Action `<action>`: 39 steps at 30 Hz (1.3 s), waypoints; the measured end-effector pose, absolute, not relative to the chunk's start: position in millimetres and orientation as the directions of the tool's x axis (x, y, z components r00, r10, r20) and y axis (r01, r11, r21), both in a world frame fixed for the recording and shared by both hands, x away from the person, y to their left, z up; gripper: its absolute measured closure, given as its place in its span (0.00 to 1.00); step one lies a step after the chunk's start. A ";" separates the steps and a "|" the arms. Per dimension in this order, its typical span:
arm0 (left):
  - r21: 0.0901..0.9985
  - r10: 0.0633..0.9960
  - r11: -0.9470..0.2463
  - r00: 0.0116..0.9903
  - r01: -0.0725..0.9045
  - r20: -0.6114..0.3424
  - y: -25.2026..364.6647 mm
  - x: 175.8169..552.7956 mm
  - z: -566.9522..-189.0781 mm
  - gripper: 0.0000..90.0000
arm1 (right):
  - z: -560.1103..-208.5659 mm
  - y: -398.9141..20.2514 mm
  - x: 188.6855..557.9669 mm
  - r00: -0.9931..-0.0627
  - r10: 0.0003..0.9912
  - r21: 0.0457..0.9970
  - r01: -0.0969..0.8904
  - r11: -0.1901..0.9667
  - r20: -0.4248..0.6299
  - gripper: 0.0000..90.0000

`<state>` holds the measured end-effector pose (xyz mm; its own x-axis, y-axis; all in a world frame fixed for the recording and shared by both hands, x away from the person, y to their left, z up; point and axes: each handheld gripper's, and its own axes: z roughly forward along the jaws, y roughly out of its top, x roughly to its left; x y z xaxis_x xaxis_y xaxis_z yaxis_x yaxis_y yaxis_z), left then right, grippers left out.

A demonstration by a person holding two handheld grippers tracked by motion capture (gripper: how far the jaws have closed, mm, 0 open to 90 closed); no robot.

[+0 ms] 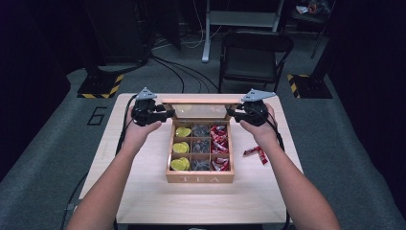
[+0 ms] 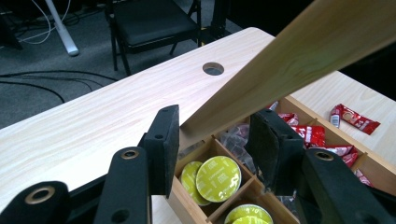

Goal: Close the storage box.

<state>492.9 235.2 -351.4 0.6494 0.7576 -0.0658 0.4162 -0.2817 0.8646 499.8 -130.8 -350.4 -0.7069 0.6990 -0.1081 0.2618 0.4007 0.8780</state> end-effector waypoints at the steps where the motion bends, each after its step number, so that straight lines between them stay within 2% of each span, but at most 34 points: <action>1: 0.865 0.755 -0.282 0.652 0.415 -0.067 235.7 491.1 -351.0 0.59 | -351.1 -130.6 498.5 -0.704 0.703 0.879 0.267 0.395 -0.103 0.68; 10: 0.874 0.741 -0.266 0.667 0.406 -0.085 241.3 471.7 -343.5 0.60 | -356.4 -131.1 490.1 -0.705 0.701 0.882 0.255 0.397 -0.112 0.67; 29: 0.878 0.742 -0.312 0.670 0.364 -0.015 237.1 450.6 -328.7 0.63 | -363.3 -129.4 478.4 -0.696 0.705 0.883 0.236 0.405 -0.137 0.65; 34: 0.880 0.743 -0.302 0.669 0.366 -0.023 238.4 449.0 -330.7 0.64 | -364.9 -129.8 477.1 -0.697 0.703 0.886 0.227 0.406 -0.144 0.65; 39: 0.879 0.742 -0.305 0.671 0.365 -0.021 238.7 445.8 -332.9 0.64 | -368.9 -136.0 478.8 -0.715 0.695 0.896 0.255 0.363 -0.079 0.63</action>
<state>445.8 238.7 -332.9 0.6705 0.7416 -0.0211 0.3654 -0.3054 0.8793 478.8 -136.0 -368.9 -0.7147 0.6950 -0.0785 0.2547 0.3632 0.8962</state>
